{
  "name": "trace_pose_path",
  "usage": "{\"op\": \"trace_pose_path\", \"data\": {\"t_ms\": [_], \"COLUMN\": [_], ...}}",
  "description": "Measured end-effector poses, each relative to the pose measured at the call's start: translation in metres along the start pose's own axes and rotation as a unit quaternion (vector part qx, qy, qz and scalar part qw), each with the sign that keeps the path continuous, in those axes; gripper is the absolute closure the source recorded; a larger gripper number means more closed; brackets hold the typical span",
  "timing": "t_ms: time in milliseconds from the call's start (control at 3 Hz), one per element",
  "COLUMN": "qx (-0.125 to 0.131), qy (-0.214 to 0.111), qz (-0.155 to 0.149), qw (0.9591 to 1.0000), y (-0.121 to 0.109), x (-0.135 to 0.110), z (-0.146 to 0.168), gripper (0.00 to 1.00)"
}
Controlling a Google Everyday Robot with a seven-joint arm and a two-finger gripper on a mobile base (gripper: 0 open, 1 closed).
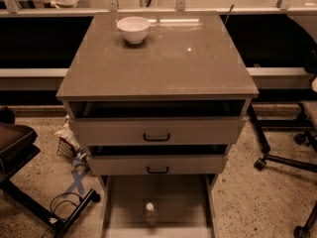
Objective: Pick water bottle from bottom drawer and place on counter
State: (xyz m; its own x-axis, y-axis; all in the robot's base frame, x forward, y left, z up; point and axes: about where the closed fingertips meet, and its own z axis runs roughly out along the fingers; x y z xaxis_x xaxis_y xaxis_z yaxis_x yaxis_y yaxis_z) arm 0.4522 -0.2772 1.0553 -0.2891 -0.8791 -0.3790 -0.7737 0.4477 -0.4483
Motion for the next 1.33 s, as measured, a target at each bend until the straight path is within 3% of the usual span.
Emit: {"op": "trace_pose_path", "data": {"t_ms": [333,667,1000,1333], "qx": [0.001,-0.002,-0.013,-0.019], "qy": [-0.002,-0.03,-0.092,-0.173], "qz": [0.0,0.008,0.036,0.077], "qw": [1.0,0.9995,0.995,0.9818], "y": [0.0,0.004,0.017,0.035], "x": [0.0,0.006,0.05,0.091], "z": [-0.001,0.008,0.06,0.123], "gripper": [0.0,0.0,0.0,0.0]}}
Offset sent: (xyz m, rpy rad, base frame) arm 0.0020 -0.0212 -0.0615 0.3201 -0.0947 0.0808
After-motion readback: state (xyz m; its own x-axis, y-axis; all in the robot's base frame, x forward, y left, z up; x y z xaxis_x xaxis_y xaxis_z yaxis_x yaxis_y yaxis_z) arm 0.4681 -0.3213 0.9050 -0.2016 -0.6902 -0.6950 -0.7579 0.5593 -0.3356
